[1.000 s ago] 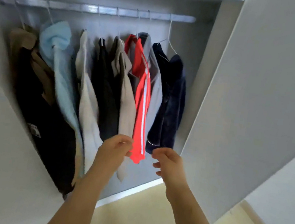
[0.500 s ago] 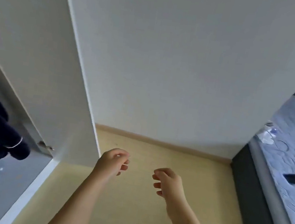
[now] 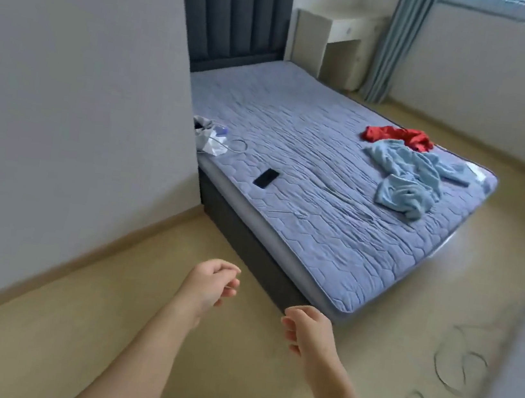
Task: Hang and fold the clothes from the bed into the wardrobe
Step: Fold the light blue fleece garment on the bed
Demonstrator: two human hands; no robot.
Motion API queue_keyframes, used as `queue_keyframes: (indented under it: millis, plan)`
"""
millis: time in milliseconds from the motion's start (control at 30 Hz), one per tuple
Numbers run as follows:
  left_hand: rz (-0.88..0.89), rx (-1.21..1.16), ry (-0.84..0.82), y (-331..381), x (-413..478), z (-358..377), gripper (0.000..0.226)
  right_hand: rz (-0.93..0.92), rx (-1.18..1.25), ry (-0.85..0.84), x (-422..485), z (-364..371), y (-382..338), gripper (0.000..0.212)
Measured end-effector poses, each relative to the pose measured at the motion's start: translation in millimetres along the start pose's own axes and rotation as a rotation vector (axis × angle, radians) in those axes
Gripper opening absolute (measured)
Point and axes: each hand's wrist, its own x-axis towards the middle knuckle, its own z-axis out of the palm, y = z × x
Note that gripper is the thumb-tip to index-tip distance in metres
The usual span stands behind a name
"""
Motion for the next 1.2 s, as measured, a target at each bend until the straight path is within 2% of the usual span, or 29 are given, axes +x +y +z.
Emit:
queue_keyframes:
  millis: [200,333,533,833,967,1200]
  plan:
    - [-0.009,0.152,-0.255,33.6,54.9,83.5,0.018,0.078,0.149,0.221,37.4,-56.2,-5.9,0.015]
    - [0.036,0.258,-0.366,63.5,101.4,117.4,0.017,0.132,0.22,0.298,72.2,-74.6,-26.4,0.017]
    - [0.059,0.271,-0.455,91.7,156.9,163.8,0.015,0.166,0.262,0.429,111.2,-103.4,-55.2,0.013]
    - [0.043,0.439,-0.593,111.6,184.5,261.5,0.015,0.229,0.421,0.543,151.5,-167.6,-49.3,0.015]
    - [0.074,0.458,-0.626,133.6,197.8,340.9,0.014,0.208,0.469,0.559,187.7,-237.4,-61.5,0.017]
    - [0.064,0.427,-0.59,180.8,214.7,524.1,0.013,0.171,0.442,0.569,252.7,-424.7,-93.9,0.016]
